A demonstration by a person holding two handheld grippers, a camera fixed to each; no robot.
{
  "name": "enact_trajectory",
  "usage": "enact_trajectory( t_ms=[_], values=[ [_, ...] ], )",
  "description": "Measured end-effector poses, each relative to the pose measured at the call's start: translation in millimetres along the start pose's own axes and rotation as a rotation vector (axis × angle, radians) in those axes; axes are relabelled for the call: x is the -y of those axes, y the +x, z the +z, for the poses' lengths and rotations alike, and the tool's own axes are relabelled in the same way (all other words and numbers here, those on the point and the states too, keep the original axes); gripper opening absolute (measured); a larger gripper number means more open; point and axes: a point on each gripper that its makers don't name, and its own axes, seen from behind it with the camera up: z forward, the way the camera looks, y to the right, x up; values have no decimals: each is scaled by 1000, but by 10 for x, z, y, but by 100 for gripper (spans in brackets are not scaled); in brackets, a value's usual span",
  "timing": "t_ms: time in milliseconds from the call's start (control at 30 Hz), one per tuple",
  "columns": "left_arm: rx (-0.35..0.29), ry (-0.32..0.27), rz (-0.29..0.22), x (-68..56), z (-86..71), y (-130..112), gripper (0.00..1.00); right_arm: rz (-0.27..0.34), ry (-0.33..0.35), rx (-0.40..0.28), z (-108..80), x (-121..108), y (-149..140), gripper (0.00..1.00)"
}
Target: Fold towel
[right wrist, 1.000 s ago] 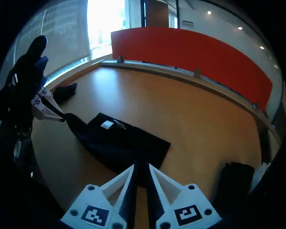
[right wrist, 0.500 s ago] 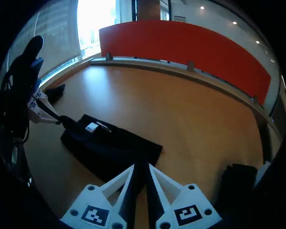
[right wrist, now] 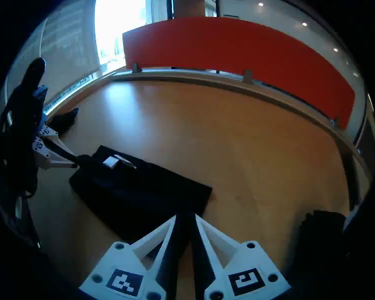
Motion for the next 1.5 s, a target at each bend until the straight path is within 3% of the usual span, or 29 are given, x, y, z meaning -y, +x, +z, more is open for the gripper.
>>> enact_trajectory(
  t_ms=[233,767,833,1033,1100,1167,1233,1300,1500],
  values=[
    [-23,14,-21,31,76,6,32,11,-16,8,77,-41,-45,14],
    [-54,84,-67,250,251,95,39,28,-45,16,237,-118,-45,18],
    [-56,91,-71,275,259,107,44,33,-50,15,252,-129,-41,21],
    [-66,110,-77,343,249,133,56,48,-69,17,274,-179,-42,45],
    [-67,116,-78,364,244,133,62,51,-76,15,274,-202,-41,62],
    [-66,123,-79,389,243,123,63,49,-85,15,275,-228,-47,72],
    [-64,129,-80,411,246,113,63,46,-91,15,276,-243,-51,74],
    [-60,136,-80,434,251,103,65,42,-94,15,277,-252,-51,84],
    [-64,147,-83,472,249,122,66,35,-108,9,272,-284,-41,90]
  ],
)
